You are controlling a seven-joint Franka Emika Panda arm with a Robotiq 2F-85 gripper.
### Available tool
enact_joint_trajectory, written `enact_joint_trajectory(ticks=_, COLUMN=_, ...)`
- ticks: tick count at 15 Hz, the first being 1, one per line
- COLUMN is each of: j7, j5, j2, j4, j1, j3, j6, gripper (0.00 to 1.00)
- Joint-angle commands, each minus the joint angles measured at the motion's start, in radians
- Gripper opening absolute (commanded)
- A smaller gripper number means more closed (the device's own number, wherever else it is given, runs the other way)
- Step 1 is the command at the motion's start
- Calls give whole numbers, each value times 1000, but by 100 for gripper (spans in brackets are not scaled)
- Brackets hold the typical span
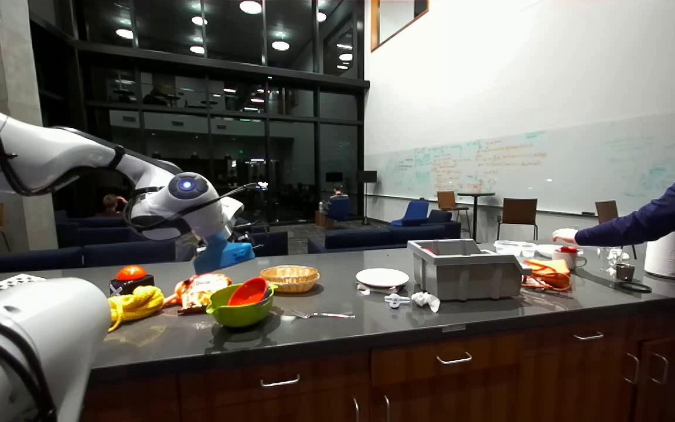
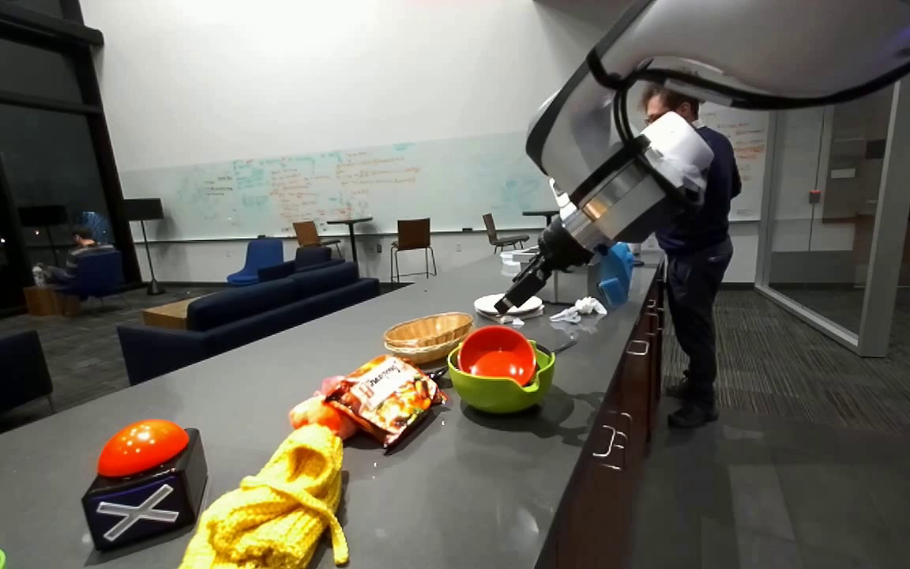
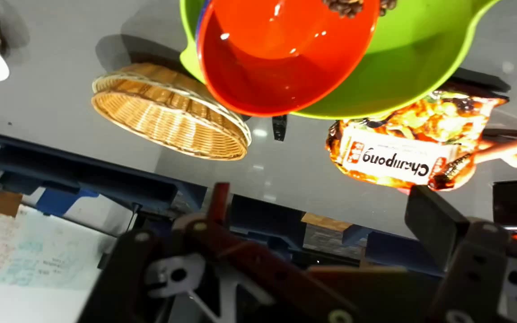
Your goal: Transfer the beans from the blue bowl to the green bowl
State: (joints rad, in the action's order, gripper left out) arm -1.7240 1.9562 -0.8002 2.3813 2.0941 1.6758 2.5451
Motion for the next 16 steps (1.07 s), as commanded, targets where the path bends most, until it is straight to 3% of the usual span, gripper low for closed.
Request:
enact_joint_trajectory(ticks=1, j7=207, j5=-141, j2=80, j4=83, j1=142, j3=135, j6=-45, gripper=100)
enact_joint_trajectory(ticks=4, j7=354, j5=-183, j2=62, j4=129, j1=227, j3=253, j6=-154, gripper=100)
enact_joint_trajectory(ticks=7, j7=483, j5=-221, j2=29, j4=167, j1=264, j3=356, j6=-326, gripper=100)
enact_joint_trajectory(ticks=10, j7=570, j5=-217, j2=10, j4=194, j1=261, j3=433, j6=-521, gripper=100)
enact_joint_trajectory(ticks=16, j7=662, j5=-160, j2=-30, j4=241, j1=192, j3=534, j6=-885, gripper=100)
